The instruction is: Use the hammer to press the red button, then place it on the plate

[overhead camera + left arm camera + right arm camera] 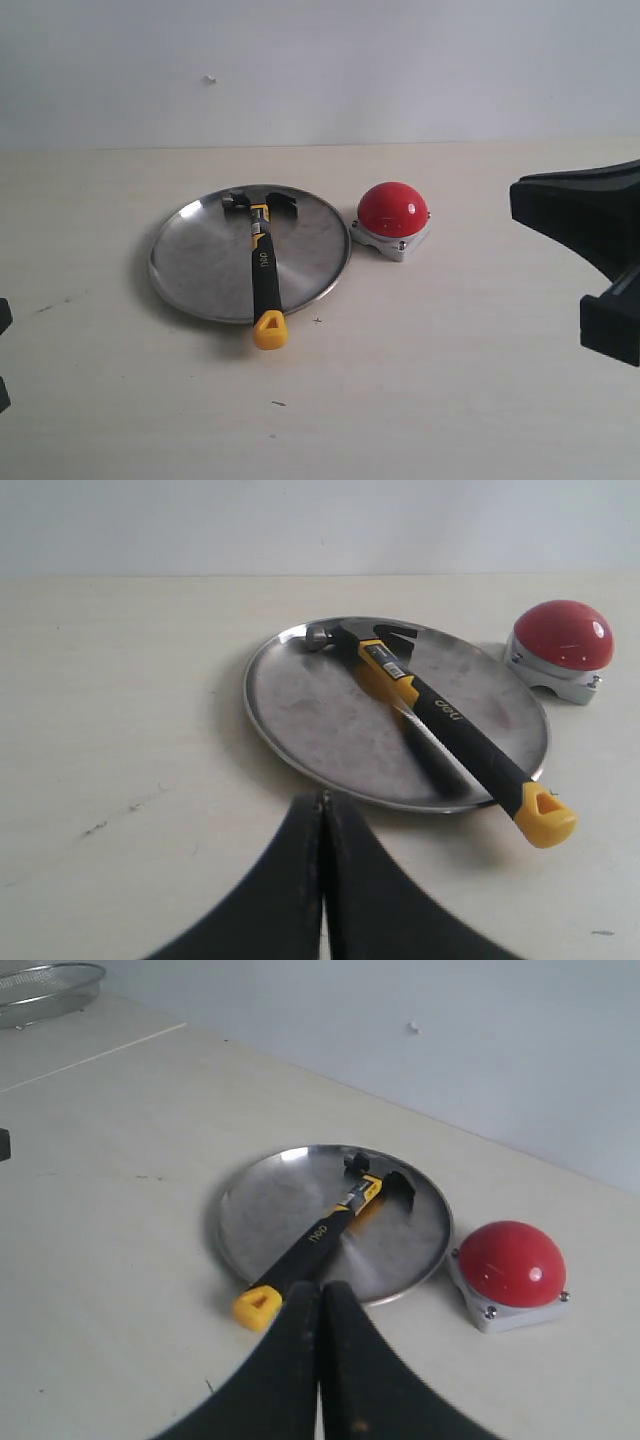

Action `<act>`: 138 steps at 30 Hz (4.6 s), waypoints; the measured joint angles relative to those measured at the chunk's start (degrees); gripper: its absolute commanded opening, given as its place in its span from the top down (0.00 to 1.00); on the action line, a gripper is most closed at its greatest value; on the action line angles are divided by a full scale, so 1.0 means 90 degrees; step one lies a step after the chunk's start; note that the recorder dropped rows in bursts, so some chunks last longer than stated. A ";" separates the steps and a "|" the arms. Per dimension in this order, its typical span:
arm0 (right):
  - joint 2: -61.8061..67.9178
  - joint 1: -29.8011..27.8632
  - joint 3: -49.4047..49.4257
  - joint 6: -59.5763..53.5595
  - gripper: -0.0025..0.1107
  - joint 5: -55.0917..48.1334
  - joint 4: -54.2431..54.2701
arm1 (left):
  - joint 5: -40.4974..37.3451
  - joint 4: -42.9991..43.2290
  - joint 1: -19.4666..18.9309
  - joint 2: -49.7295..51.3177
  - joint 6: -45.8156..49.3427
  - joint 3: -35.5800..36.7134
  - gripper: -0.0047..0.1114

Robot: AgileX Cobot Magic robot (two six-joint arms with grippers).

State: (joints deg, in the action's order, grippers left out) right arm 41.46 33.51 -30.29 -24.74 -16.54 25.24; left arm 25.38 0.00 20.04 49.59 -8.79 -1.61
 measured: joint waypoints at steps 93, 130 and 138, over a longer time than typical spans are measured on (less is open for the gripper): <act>-0.4567 -0.4436 0.3338 0.2937 0.98 -0.0353 -0.2607 | -0.0487 0.0000 -0.0169 -0.0330 0.0778 0.0000 0.96; -0.4567 -0.4436 0.3338 0.2937 0.98 -0.0380 -0.2607 | -0.5202 0.0000 -0.2013 -0.5470 0.0593 0.0162 0.96; -0.4567 -0.4436 0.3338 0.2937 0.98 -0.0380 -0.2607 | -0.5202 -0.0033 -0.2013 -0.5470 0.0593 0.0162 0.96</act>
State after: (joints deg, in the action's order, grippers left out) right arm 0.35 -6.41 -0.25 1.70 -19.96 1.78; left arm -21.43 -0.30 1.93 0.37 -3.46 -0.15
